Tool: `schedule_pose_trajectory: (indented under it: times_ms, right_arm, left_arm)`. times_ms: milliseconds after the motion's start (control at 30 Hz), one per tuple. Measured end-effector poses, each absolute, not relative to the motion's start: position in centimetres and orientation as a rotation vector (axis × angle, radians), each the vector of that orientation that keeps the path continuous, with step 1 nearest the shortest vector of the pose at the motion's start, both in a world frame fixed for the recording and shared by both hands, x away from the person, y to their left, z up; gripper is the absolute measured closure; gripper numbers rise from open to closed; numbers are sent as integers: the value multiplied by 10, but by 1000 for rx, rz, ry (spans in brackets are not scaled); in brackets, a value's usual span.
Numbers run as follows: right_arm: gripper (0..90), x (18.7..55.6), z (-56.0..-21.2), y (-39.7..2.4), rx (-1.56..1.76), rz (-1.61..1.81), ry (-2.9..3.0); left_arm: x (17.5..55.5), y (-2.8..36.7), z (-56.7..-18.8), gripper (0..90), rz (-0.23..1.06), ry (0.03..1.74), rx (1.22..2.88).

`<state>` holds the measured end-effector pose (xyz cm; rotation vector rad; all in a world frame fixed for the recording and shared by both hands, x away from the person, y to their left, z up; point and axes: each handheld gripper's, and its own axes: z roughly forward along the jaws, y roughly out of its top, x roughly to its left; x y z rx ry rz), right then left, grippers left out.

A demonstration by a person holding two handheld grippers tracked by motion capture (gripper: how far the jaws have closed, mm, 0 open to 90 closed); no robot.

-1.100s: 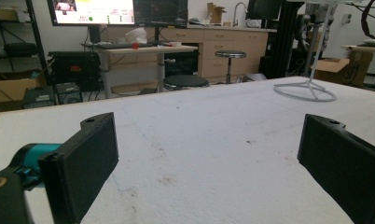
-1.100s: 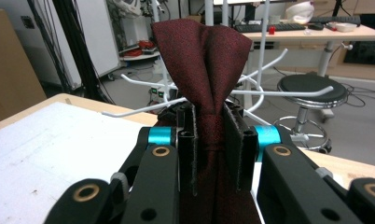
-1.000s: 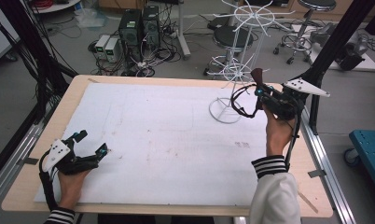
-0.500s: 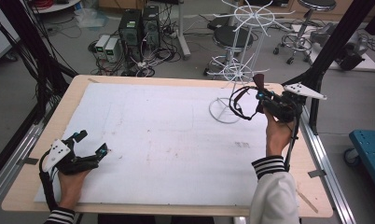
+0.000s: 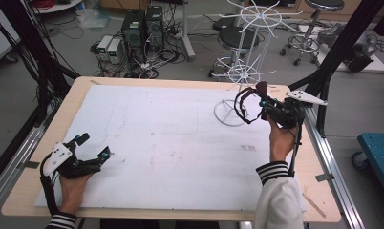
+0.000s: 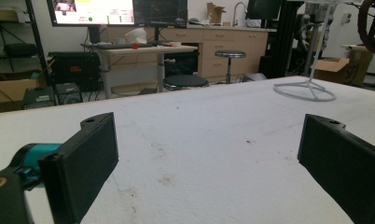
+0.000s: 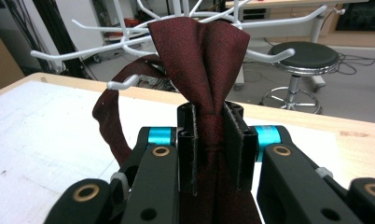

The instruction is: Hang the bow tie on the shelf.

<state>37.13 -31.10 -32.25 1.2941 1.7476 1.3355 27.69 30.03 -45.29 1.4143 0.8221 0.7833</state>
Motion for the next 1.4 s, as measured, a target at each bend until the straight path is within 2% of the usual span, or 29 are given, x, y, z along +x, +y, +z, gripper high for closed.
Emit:
schedule_pose_trajectory:
  times_ms: [433, 767, 800, 833, 967, 1000, 1400]
  right_arm:
    - [770, 372, -343, -316, 1346, 1304, 1783]
    - [758, 374, -345, -315, 1335, 1299, 1801]
    - [732, 374, -345, -315, 1334, 1301, 1804]
    - [632, 375, -345, -315, 1332, 1306, 1802]
    - [106, 375, -346, -311, 1365, 1297, 1770]
    - [8, 374, -347, -310, 1352, 1271, 1781]
    - [8, 342, -353, -307, 1224, 1411, 1740]
  left_arm:
    - [277, 300, -453, 55, 783, 823, 1413]
    - [277, 300, -453, 54, 784, 825, 1410]
    - [277, 300, -453, 54, 784, 825, 1409]
    - [277, 300, -453, 55, 783, 825, 1409]
    - [277, 300, -453, 55, 784, 821, 1414]
    - [277, 300, -453, 55, 785, 824, 1411]
    - [277, 300, -453, 55, 786, 821, 1415]
